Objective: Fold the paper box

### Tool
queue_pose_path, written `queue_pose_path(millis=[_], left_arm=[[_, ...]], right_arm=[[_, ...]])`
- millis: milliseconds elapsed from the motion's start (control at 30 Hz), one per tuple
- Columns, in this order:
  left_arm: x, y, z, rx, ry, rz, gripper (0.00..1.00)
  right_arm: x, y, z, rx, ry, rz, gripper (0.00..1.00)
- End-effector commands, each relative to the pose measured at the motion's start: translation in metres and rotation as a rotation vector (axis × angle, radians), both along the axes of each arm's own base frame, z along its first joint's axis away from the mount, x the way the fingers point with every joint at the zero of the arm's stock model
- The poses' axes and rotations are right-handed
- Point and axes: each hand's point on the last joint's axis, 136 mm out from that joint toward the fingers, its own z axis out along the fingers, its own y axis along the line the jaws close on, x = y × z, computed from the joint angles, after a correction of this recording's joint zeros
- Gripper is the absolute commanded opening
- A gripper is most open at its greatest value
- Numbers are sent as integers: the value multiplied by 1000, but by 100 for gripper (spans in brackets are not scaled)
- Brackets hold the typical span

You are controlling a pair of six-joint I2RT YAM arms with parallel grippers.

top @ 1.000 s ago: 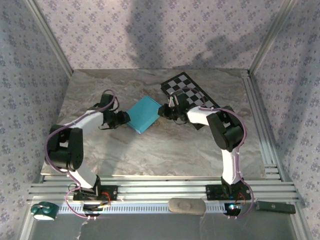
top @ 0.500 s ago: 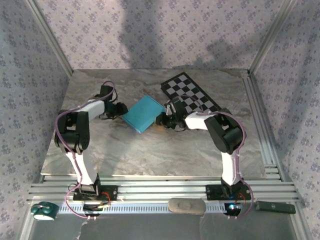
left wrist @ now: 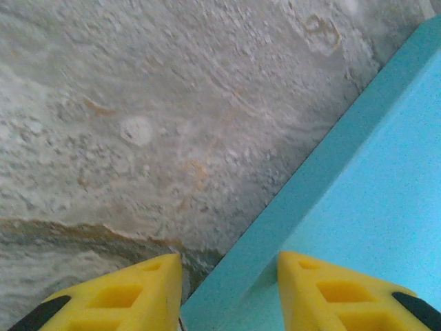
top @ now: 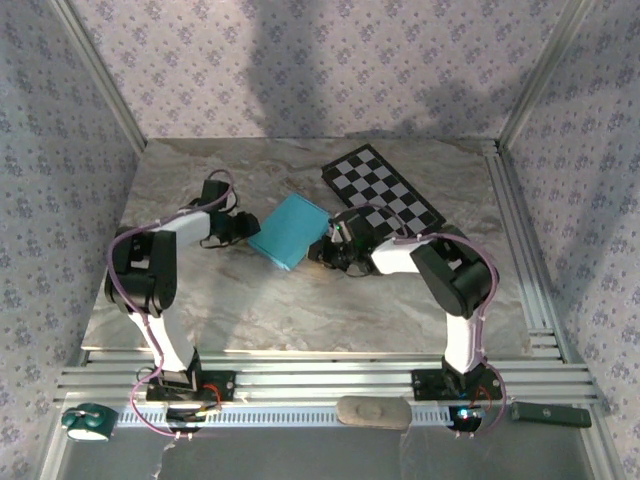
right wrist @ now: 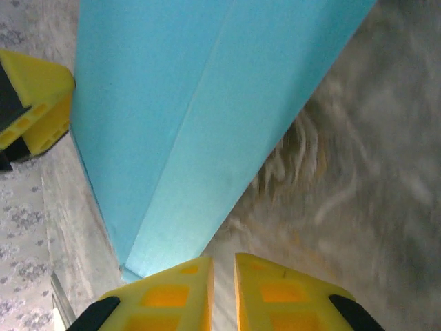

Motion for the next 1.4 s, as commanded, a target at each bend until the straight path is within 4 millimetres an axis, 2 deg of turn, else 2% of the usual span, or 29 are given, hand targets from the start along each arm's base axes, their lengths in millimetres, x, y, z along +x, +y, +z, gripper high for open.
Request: queue_pose_path(millis=[0, 167, 533, 933, 1367], left_arm=[[-10, -3, 2, 2, 7, -2, 40], [-16, -6, -2, 5, 15, -7, 40], [-18, -7, 4, 8, 7, -8, 39], [-19, -8, 4, 11, 9, -14, 39], [-22, -10, 3, 9, 14, -17, 38]], right_arm=[[-6, -2, 16, 36, -24, -59, 18], [-21, 16, 20, 67, -16, -29, 18], [-32, 33, 23, 104, 5, -3, 18], [-35, 37, 10, 84, 29, 3, 18], [-34, 42, 4, 75, 36, 4, 17]])
